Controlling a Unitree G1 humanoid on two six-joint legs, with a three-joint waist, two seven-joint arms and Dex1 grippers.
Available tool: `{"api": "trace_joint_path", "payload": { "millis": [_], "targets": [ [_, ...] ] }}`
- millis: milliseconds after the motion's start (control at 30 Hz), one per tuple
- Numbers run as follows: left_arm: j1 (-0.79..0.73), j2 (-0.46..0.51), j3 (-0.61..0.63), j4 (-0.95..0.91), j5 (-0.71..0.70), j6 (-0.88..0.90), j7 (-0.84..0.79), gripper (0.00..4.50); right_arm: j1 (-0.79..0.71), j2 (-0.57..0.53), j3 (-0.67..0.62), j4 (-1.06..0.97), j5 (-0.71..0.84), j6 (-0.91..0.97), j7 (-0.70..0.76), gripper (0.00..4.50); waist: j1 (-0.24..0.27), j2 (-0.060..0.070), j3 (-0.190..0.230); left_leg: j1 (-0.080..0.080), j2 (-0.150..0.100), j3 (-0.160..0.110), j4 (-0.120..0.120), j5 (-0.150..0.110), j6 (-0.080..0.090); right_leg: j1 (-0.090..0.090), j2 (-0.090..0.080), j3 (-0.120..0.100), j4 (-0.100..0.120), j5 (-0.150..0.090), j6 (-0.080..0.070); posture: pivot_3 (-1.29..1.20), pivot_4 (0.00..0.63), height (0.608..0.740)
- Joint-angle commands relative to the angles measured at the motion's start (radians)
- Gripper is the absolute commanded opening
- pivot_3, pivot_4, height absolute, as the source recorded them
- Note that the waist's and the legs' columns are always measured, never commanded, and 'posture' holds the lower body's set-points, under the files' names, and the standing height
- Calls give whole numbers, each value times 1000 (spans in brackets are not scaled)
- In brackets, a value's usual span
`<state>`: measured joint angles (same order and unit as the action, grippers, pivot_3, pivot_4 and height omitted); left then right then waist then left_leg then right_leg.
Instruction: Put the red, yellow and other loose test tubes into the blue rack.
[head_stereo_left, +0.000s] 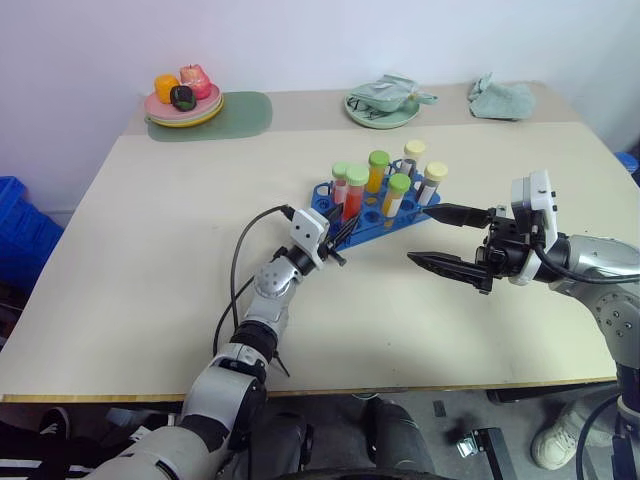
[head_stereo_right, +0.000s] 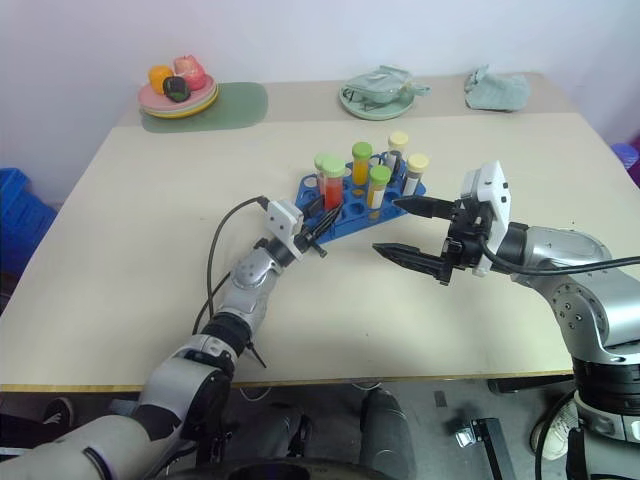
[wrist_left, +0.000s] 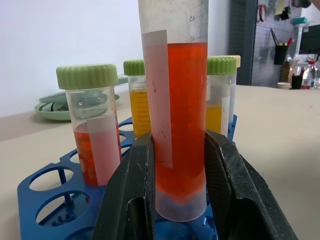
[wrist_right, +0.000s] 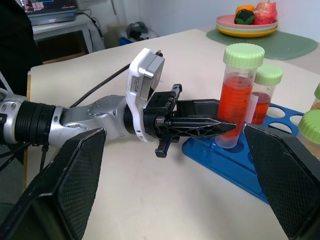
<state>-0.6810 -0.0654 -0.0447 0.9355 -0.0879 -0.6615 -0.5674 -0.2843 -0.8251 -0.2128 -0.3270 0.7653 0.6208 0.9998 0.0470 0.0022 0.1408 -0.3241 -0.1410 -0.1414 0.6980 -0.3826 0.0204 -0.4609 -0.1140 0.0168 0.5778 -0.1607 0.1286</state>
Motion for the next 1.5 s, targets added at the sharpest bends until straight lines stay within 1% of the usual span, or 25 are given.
{"api": "trace_joint_path", "payload": {
  "millis": [33,267,500,633,1000,1233,1367,1500],
  "targets": [
    [-7,-2,-5,10,11,5,3,776,-7,-2,-31,-25,9,-18,-1,4500,0,0,0,0,0,0,0,0,0,0,0,0,0,0,0,0,150,740],
    [29,-6,-18,-26,6,5,-26,776,-2,-1,-33,-32,11,-17,-4,4500,-2,0,0,0,0,0,0,0,0,0,0,0,0,0,0,0,150,740],
    [35,-11,-36,-129,12,0,-22,776,0,-1,-33,-30,12,-18,-1,4500,-2,0,0,0,0,0,0,0,0,0,0,0,0,0,0,0,150,740],
    [42,-18,-42,-150,15,2,-18,776,-1,0,-31,-31,14,-16,-1,4500,-3,0,0,0,0,0,0,0,0,-1,0,0,0,0,0,0,150,740],
    [-26,-9,-33,-31,40,-28,30,776,7,-10,-38,-37,18,-7,0,4500,-4,0,0,-1,0,0,0,0,0,-1,0,0,0,0,0,0,150,740],
    [-15,-14,-26,-28,39,-32,60,776,19,-11,-46,-45,23,-3,-6,4500,-3,0,0,0,0,0,0,0,0,-1,0,0,0,0,0,0,150,740],
    [-2,4,-39,-26,64,-50,75,776,20,-11,-46,-44,21,-4,-7,4500,-4,0,0,0,0,0,0,0,0,-1,0,0,0,0,0,0,150,740],
    [-9,5,-20,-9,39,-24,75,776,18,-10,-46,-44,22,-3,-7,4500,-4,0,0,0,0,0,0,0,0,-1,0,0,0,0,0,0,150,740]
  ]
}}
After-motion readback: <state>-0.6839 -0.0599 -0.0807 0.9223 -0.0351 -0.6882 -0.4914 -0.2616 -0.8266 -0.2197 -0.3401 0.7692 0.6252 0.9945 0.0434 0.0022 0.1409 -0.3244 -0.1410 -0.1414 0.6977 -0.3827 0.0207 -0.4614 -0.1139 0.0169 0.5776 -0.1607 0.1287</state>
